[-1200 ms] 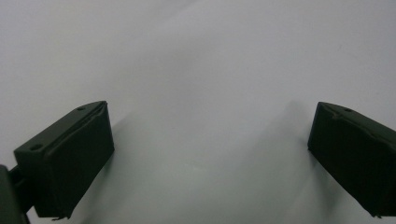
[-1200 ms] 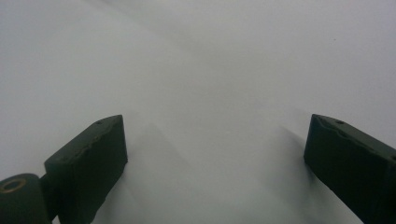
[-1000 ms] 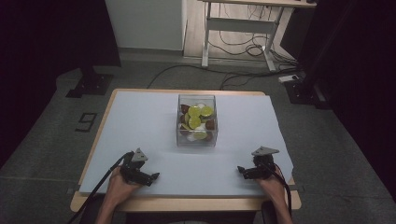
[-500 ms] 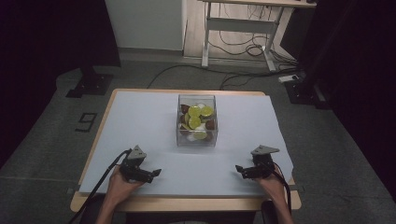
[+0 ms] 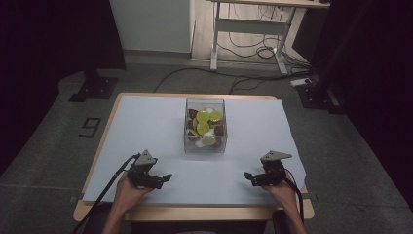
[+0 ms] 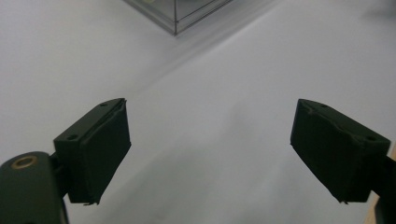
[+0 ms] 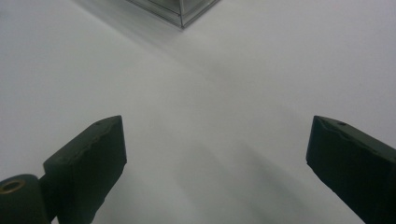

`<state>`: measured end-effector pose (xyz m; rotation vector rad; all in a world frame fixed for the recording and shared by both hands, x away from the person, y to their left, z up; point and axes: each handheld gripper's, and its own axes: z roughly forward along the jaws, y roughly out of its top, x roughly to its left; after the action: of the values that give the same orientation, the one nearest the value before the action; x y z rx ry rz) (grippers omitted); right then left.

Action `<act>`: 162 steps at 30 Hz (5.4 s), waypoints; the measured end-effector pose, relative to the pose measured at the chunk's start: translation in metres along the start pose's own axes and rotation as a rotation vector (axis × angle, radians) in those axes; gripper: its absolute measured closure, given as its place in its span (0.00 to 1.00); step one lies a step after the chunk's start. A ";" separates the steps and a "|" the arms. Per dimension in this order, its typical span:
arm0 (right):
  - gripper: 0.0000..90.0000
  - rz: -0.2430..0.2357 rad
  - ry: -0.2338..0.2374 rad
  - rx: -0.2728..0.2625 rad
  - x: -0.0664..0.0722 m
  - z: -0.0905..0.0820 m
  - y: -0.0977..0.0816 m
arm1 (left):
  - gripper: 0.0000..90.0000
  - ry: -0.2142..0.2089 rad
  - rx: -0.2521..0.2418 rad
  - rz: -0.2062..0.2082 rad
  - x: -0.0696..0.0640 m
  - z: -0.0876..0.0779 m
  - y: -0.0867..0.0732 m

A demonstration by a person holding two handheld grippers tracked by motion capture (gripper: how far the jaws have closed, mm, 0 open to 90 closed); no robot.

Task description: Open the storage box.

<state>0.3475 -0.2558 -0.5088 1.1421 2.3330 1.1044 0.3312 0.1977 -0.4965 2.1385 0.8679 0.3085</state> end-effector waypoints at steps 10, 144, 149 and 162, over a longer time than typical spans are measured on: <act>0.09 -0.026 0.029 -0.017 0.005 0.000 0.010 | 0.16 -0.018 -0.015 0.016 -0.005 0.002 0.012; 0.84 -0.088 0.107 -0.117 0.058 0.068 0.116 | 0.69 -0.103 -0.127 0.043 -0.007 0.079 0.105; 0.87 -0.094 0.108 -0.110 0.057 0.067 0.115 | 0.77 -0.102 -0.138 0.034 -0.007 0.080 0.105; 0.90 -0.117 0.116 -0.103 0.054 0.065 0.116 | 0.85 -0.093 -0.124 0.049 -0.007 0.081 0.104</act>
<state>0.4113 -0.1367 -0.4606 0.9162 2.3645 1.2620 0.4148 0.0990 -0.4710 2.0447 0.7262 0.2781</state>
